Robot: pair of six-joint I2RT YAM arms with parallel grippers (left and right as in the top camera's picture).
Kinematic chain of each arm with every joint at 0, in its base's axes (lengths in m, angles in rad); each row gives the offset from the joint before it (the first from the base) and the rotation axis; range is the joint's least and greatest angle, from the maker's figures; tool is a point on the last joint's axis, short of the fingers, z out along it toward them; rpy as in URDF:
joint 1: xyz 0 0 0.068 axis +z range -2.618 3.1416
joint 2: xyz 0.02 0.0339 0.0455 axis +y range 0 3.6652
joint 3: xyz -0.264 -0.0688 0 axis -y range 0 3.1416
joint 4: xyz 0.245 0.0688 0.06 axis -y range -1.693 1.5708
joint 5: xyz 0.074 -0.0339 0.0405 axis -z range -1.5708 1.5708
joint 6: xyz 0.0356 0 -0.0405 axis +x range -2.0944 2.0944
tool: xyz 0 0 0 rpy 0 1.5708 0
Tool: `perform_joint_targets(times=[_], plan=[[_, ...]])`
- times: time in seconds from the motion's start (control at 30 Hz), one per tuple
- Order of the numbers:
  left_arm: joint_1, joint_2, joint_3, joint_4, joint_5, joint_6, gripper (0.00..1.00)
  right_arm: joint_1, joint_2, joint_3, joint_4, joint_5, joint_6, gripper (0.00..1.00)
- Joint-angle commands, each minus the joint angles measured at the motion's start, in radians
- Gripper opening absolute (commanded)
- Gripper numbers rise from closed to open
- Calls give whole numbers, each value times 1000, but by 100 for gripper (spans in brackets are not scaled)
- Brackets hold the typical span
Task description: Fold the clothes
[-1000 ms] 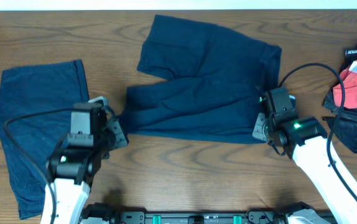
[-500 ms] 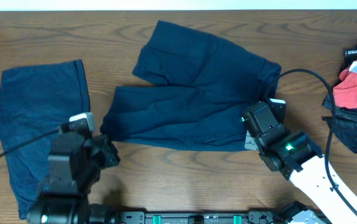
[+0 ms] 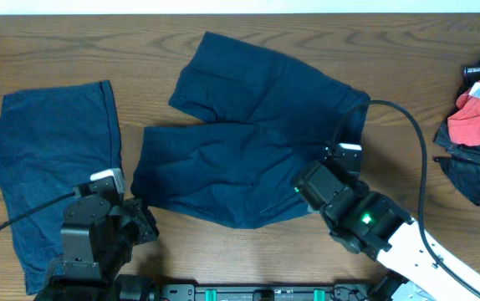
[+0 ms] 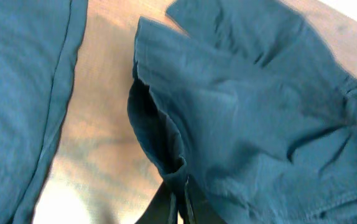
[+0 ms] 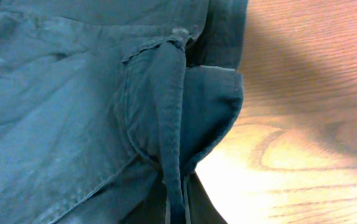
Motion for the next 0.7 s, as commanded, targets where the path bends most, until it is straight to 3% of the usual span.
perform_joint_targets(times=[0.0, 0.33, 0.67], plan=[[4, -6, 25, -51, -11, -10, 6, 53, -13, 16, -6, 72, 107, 1], [4, -5, 25, -52, -85, -51, 6, 59, -20, 18, -149, 203, 286, 1], [4, -5, 24, -30, -85, -51, 6, -66, -99, 69, -356, 234, 412, 1]])
